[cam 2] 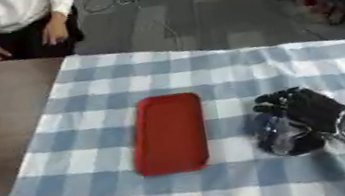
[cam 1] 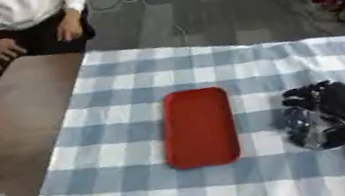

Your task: Pick up objects on the table and place them in the box.

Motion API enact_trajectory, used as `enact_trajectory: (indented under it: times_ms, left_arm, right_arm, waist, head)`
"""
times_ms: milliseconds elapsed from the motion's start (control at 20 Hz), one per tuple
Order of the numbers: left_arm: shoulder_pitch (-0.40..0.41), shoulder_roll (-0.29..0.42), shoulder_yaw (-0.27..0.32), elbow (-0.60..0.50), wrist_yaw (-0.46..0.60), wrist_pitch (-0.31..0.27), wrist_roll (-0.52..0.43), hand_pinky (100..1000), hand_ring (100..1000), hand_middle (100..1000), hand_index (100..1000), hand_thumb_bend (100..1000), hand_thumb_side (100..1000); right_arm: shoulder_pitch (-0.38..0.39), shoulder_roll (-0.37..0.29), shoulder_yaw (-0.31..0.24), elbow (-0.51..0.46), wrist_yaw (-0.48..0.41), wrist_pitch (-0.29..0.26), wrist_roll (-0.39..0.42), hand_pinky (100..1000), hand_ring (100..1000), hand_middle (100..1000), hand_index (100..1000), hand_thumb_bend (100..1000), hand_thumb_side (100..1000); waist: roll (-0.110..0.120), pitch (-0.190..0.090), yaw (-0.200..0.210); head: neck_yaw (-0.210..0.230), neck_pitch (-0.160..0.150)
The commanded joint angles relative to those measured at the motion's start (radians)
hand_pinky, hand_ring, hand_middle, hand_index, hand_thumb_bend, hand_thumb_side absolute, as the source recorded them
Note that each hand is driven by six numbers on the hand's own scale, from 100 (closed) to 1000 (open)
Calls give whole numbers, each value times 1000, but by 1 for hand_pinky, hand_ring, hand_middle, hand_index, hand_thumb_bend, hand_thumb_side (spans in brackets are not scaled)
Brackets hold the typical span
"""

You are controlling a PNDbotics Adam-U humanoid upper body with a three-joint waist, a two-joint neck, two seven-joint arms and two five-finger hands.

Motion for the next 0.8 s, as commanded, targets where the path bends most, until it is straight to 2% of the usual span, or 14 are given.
enact_trajectory:
  times_ms: [50, 800]
  left_arm:
    - [-15, 1, 2, -16, 1, -3, 0, 781, 698, 882, 913, 215, 803]
    - [-28, -5, 1, -16, 3, -7, 0, 781, 698, 882, 913, 216, 801]
  right_arm:
    - [-9, -24, -11, 8, 10, 2, -9, 410, 690, 825, 882, 421, 1000]
    - [-17, -15, -17, 30, -4, 9, -23, 394, 684, 818, 876, 418, 1000]
  waist:
    - [1, -11, 2]
    - [0, 3, 15]
  head:
    - [9, -14]
    - [10, -30]
